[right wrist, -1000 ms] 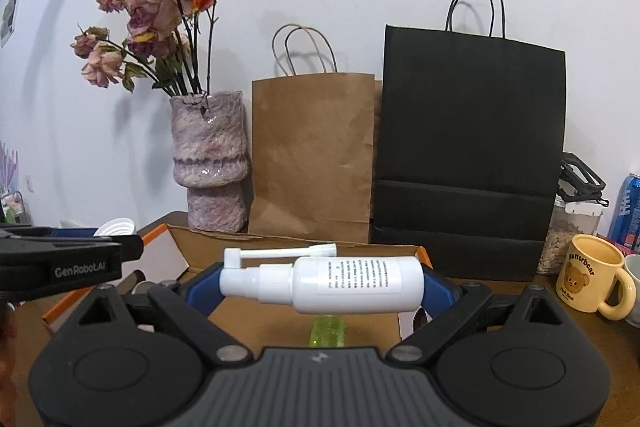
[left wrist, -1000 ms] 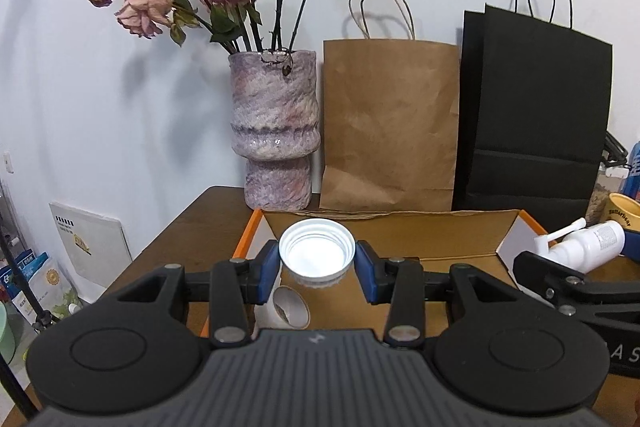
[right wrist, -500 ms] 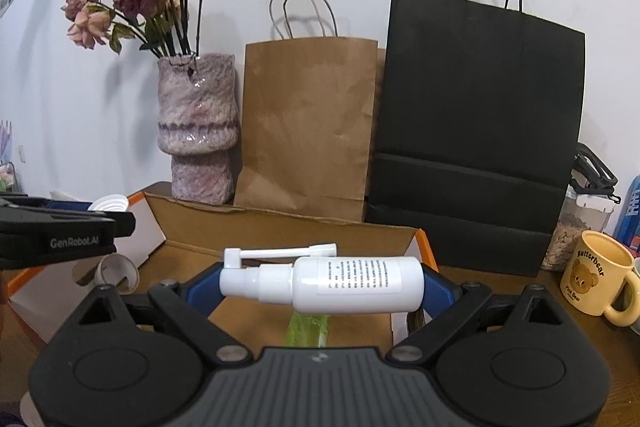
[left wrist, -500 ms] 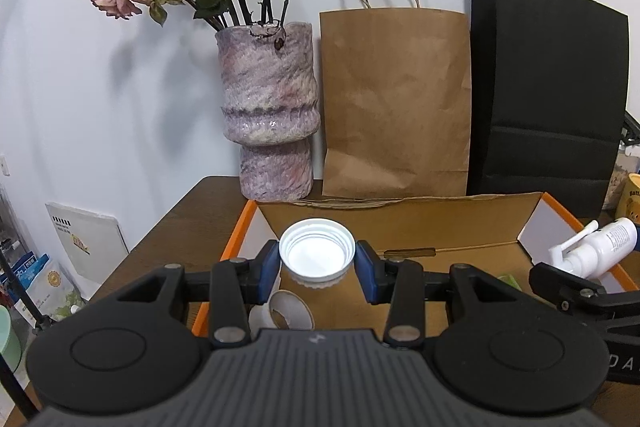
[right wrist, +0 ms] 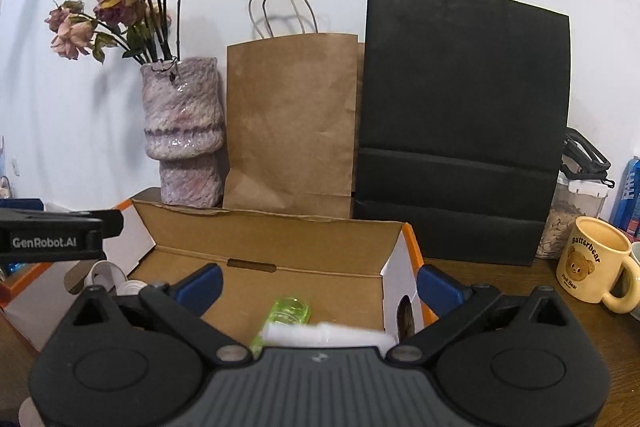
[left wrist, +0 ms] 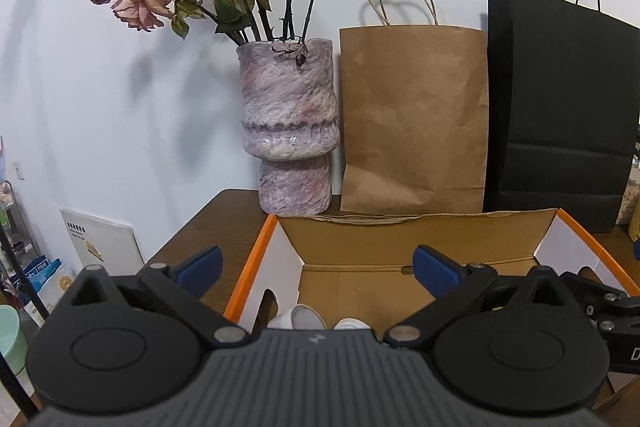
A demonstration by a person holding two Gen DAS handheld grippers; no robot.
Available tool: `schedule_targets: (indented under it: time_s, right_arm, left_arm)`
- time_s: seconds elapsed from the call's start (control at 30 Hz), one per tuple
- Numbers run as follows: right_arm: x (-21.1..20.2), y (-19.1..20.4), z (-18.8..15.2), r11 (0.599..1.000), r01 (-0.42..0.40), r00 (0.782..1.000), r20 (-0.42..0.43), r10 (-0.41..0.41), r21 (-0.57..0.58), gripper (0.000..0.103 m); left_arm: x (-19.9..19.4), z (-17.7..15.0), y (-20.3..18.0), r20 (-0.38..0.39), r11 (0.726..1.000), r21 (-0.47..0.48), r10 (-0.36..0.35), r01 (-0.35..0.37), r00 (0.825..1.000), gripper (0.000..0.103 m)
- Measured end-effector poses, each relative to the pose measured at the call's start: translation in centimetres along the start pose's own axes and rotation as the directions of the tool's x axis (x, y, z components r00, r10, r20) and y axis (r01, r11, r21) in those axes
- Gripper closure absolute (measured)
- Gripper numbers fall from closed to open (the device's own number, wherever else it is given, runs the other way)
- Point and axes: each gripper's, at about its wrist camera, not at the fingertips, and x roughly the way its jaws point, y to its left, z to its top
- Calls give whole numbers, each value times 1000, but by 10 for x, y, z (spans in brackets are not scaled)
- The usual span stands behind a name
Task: Organize rigid objects
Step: 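Release the white spray bottle and white cap into the box with both tools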
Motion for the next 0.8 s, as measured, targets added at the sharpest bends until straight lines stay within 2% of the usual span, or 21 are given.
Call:
schedule_targets:
  time_s: [0.4,0.8]
  right_arm:
    - [-4,1,0,1000,-2,1000,3,2,-1,0]
    - [-29,4,-4,1000,4,1000,22,-4,-4,0]
  left_arm:
    - [-6,-1,1,5,1000,-6,-5,5,1000,0]
    - [-24,-5,6,-2,999,-27,-23,23,1000,0]
